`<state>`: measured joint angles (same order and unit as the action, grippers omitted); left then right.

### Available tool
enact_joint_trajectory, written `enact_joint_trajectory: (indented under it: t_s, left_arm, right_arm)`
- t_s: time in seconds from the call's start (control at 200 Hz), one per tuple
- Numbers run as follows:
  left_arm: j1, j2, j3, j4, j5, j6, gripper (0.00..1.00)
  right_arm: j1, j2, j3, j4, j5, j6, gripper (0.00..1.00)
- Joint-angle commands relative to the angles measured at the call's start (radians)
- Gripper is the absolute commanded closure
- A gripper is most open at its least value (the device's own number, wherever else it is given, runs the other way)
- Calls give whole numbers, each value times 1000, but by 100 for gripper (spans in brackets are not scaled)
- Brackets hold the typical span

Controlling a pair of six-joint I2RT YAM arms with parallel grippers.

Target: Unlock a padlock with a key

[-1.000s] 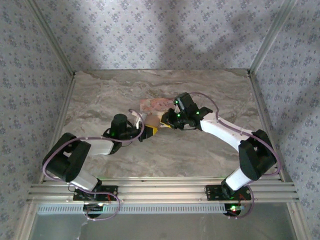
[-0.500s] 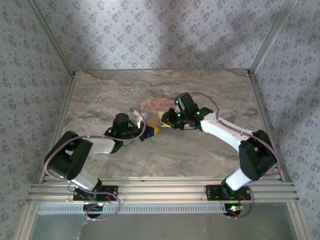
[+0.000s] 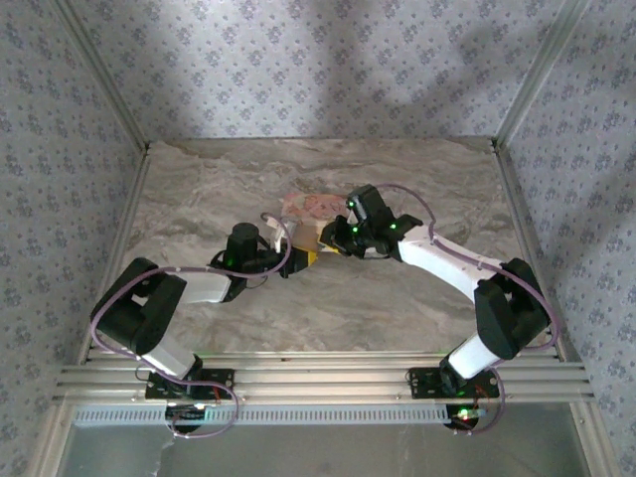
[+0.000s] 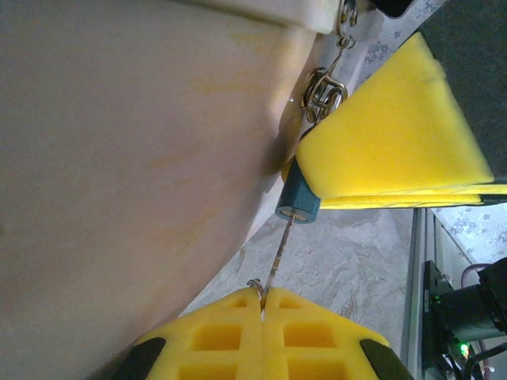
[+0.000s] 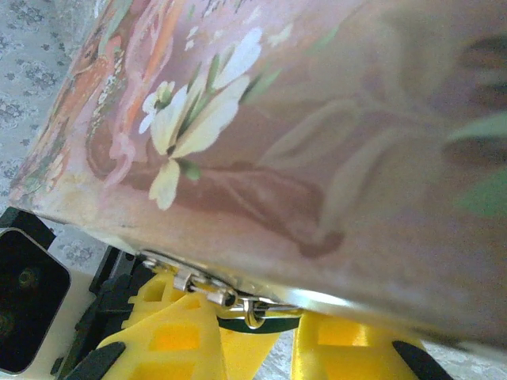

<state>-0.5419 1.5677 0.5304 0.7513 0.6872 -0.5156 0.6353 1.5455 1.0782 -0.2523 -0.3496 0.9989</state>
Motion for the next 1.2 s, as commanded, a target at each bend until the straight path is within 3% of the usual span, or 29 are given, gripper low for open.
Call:
enact_joint_trajectory:
  t_s: [0.0, 0.465, 0.655, 0.784, 0.989, 1.194]
  left_arm:
    - [-4, 3, 34, 32, -10, -27, 100]
    - [-27, -5, 51, 110, -52, -130, 100]
    - [-77, -66, 61, -49, -198, 15, 100]
    - [-79, -69, 45, -56, -249, 56, 100]
    - [-78, -63, 34, -37, -265, 85, 100]
    - [-77, -54, 12, 78, -209, 56, 100]
  right_arm:
    - [14, -45, -1, 57, -16, 2, 100]
    - [26, -35, -12, 68, -17, -10, 100]
    - [28, -21, 0, 28, -39, -45, 100]
    - [26, -7, 19, 7, -96, -73, 100]
    - [17, 2, 34, -43, -154, -100, 100]
    - [13, 1, 29, -36, -163, -92, 100]
